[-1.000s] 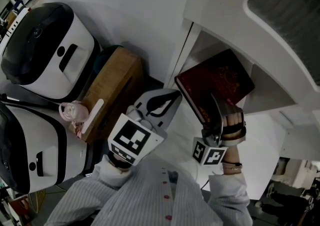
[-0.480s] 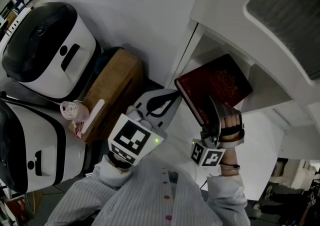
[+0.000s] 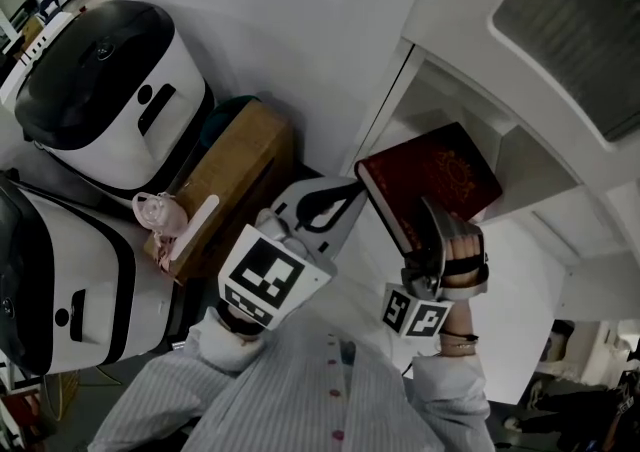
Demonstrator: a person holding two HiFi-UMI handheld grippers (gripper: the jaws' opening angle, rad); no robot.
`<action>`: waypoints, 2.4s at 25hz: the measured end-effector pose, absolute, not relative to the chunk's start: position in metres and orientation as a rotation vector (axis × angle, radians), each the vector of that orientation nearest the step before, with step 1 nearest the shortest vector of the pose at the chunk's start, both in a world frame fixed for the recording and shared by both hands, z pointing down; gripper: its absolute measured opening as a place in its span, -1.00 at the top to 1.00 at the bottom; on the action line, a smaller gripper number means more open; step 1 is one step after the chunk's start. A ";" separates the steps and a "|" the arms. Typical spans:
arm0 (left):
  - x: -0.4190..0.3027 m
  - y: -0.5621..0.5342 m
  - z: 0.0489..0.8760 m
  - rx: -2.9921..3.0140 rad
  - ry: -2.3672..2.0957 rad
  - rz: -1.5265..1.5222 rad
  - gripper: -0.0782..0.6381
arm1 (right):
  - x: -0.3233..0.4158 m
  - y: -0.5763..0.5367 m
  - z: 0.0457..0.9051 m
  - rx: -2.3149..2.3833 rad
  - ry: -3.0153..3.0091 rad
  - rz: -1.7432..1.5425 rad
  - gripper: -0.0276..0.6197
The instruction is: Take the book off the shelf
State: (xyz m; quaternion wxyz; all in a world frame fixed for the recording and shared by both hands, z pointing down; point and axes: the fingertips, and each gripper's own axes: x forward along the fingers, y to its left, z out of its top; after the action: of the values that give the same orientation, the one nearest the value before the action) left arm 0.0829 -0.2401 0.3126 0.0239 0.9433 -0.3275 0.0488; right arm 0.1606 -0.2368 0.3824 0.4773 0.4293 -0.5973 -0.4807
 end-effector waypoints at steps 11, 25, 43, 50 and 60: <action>0.062 -0.210 0.301 2.938 -1.043 0.164 0.75 | 0.142 -0.208 0.366 1.124 -1.534 -1.129 0.23; 0.066 -0.185 0.311 2.930 -0.972 0.218 0.75 | 0.138 -0.165 0.331 1.288 -1.679 -0.981 0.24; 0.114 -0.147 0.308 3.016 -0.780 0.224 0.75 | 0.180 -0.107 0.311 1.545 -1.801 -0.662 0.25; 0.136 -0.134 0.307 3.048 -0.678 0.219 0.75 | 0.206 -0.085 0.314 1.658 -1.872 -0.471 0.25; 0.156 -0.118 0.314 3.059 -0.578 0.228 0.75 | 0.226 -0.068 0.324 1.886 -2.014 -0.236 0.25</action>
State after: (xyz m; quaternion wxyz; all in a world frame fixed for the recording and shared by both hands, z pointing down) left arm 0.1560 -0.1178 0.3144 0.0098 0.9799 -0.1852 0.0731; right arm 0.2263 -0.0677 0.3238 0.1851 0.6691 -0.7148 -0.0838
